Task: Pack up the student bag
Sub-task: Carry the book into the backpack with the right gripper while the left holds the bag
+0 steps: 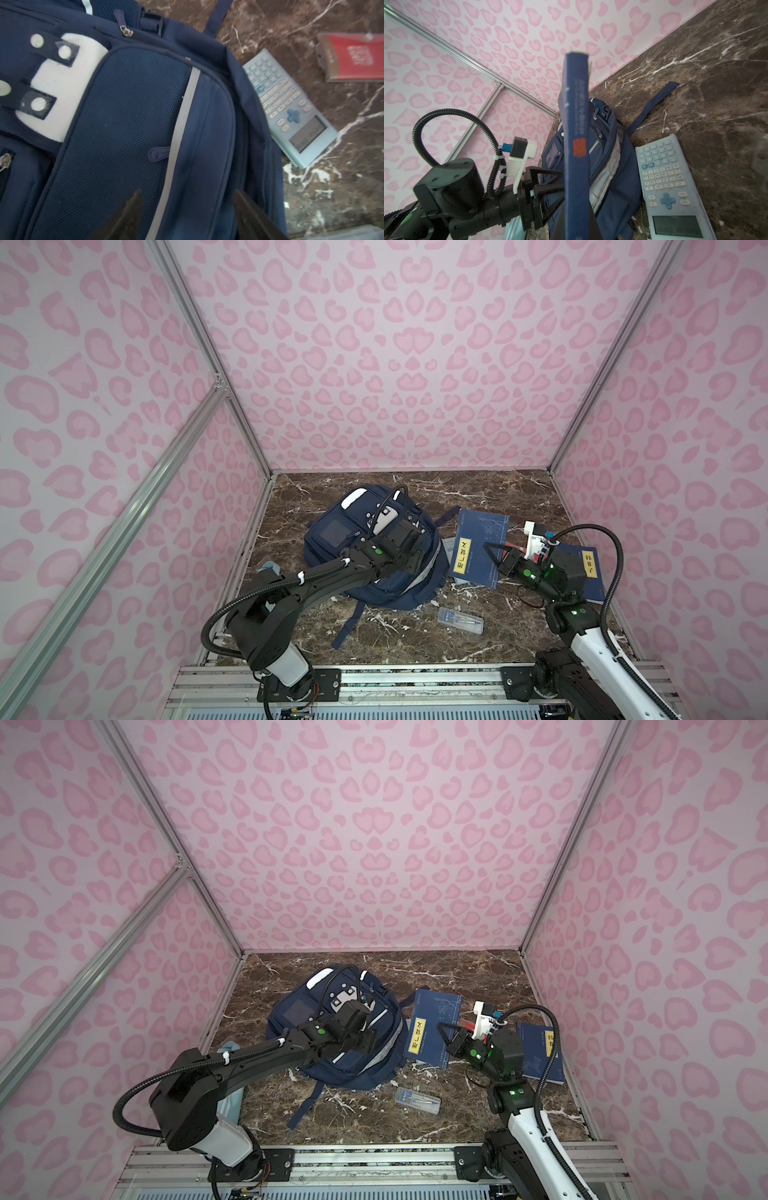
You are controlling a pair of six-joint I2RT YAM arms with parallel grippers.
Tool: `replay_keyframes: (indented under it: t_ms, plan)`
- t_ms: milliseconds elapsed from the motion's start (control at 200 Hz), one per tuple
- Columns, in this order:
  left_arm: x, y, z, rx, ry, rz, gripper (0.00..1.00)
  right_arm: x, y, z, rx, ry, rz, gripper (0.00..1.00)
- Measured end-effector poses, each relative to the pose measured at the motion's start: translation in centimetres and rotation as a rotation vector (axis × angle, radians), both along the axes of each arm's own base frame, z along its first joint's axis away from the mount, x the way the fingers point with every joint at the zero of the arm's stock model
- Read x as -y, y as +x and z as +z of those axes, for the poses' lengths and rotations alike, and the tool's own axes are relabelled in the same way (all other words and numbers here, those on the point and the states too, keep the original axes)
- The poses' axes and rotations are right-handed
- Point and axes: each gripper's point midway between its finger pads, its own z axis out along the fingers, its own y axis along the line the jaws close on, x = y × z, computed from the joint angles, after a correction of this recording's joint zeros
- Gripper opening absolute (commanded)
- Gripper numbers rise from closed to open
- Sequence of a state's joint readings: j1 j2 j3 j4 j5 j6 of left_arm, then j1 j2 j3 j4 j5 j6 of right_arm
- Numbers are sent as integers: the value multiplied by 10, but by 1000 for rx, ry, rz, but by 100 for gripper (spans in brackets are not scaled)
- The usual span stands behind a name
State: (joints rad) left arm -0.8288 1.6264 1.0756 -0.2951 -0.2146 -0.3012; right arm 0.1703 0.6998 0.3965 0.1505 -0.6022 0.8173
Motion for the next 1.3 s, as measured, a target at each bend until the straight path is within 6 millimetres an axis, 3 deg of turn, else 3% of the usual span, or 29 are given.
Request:
replay_keyframes:
  t_ms: [160,200,255,340,365,450,545,670,795,945,1300]
  plan:
    - [5,2,-35,-43,93,-30,77,-1,2,-2,-1,-10,-2,0]
    - [5,3,-43,-53,114,-31,72,0,2,-3,-1,-14,-7,0]
    - [6,6,-51,-63,131,-32,53,0,4,-4,-5,-18,-14,0]
    - [9,8,-50,-63,132,-39,11,2,7,-10,-25,-22,-27,0]
    - [10,9,-48,-59,127,-41,4,2,8,-12,-35,-21,-35,0]
    - [10,10,-32,-42,106,-43,4,4,12,-20,-73,-14,-58,0]
    - [6,16,6,-5,50,-28,4,0,13,-25,-117,16,-67,0]
    - [-7,30,62,54,-61,9,4,-21,9,-28,-164,61,-40,0]
    - [-26,39,96,67,-164,44,4,-54,5,-36,-214,94,-8,0]
    - [-32,39,109,50,-234,45,4,-106,14,-50,-280,90,55,0]
    - [-38,39,127,52,-293,51,3,-206,106,-65,-268,229,101,0]
